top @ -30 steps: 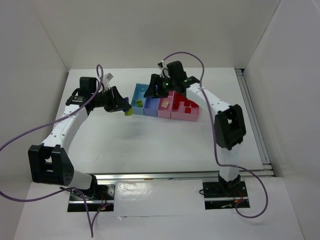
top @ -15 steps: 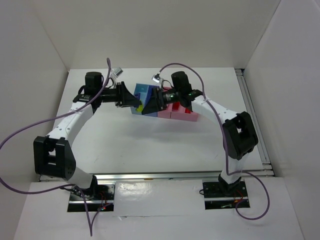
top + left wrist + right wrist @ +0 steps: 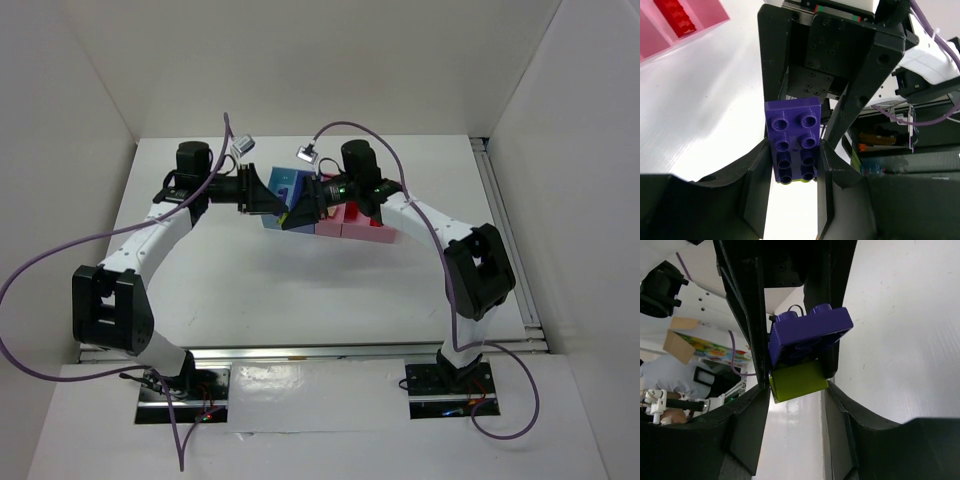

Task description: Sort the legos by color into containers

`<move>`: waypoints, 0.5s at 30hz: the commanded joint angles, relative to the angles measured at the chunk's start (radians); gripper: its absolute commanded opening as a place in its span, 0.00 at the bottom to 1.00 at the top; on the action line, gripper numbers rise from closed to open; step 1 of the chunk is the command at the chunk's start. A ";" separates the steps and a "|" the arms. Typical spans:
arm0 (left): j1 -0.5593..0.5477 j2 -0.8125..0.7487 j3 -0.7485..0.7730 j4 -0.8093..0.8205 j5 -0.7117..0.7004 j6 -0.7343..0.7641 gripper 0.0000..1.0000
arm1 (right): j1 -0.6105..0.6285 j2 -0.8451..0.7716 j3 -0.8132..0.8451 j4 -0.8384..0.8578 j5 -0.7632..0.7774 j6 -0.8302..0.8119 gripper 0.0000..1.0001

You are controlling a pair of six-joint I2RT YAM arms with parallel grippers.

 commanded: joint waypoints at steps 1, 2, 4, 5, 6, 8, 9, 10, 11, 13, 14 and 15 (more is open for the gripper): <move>-0.006 0.006 0.015 0.084 0.082 -0.012 0.00 | 0.002 -0.033 0.007 0.110 -0.036 0.028 0.54; -0.015 0.006 0.015 0.084 0.082 -0.013 0.00 | 0.002 -0.033 0.007 0.127 -0.045 0.041 0.56; -0.015 0.006 0.015 0.084 0.091 -0.013 0.00 | 0.002 -0.023 0.007 0.142 -0.045 0.063 0.57; -0.026 0.006 0.015 0.084 0.091 -0.013 0.00 | 0.002 -0.023 0.007 0.161 -0.055 0.072 0.57; -0.026 0.006 0.015 0.084 0.091 -0.013 0.00 | 0.002 -0.023 0.007 0.184 -0.055 0.072 0.57; -0.026 0.006 0.015 0.084 0.091 -0.013 0.00 | 0.002 -0.023 -0.004 0.207 -0.055 0.098 0.51; -0.026 0.015 0.015 0.093 0.102 -0.013 0.00 | 0.002 -0.023 -0.014 0.216 -0.055 0.112 0.44; -0.026 0.015 0.015 0.093 0.102 -0.013 0.00 | 0.002 -0.023 -0.014 0.216 -0.055 0.112 0.36; -0.026 0.015 0.015 0.093 0.102 -0.013 0.00 | 0.002 -0.023 -0.014 0.216 -0.055 0.112 0.20; -0.026 0.015 0.015 0.082 0.068 -0.013 0.00 | 0.002 -0.023 -0.025 0.179 -0.021 0.098 0.10; -0.026 0.015 0.024 0.073 0.058 -0.013 0.00 | 0.002 -0.023 -0.036 0.158 -0.007 0.083 0.07; -0.017 0.006 0.025 0.073 0.041 -0.013 0.00 | 0.002 -0.023 -0.048 0.083 0.016 0.058 0.06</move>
